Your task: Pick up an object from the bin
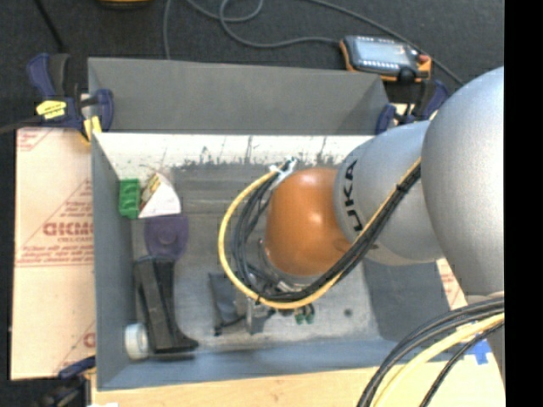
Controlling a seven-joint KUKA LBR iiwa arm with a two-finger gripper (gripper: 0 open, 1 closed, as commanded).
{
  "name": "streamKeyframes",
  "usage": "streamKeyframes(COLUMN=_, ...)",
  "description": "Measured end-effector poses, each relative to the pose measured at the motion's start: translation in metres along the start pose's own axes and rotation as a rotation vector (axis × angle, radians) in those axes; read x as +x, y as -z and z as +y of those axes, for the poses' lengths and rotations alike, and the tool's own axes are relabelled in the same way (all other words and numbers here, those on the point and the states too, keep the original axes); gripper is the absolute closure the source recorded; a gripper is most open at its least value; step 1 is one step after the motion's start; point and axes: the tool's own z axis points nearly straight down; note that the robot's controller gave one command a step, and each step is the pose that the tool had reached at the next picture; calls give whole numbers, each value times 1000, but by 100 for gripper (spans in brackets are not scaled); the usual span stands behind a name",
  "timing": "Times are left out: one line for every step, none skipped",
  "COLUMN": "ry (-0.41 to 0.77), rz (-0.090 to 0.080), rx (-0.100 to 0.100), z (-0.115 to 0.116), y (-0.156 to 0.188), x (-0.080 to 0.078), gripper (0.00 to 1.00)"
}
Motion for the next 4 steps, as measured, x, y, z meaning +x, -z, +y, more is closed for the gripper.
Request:
streamKeyframes(ry=-1, rz=-9, rx=1, z=0, y=16, x=-2, gripper=100)
streamKeyframes(ry=-1, rz=-12, rx=1, z=-1, y=23, x=-2, gripper=100)
streamKeyframes(ry=-2, rz=-10, rx=1, z=-1, y=28, x=-2, gripper=100)
streamKeyframes(ry=-3, rz=-10, rx=1, z=-1, y=34, x=-2, gripper=100)
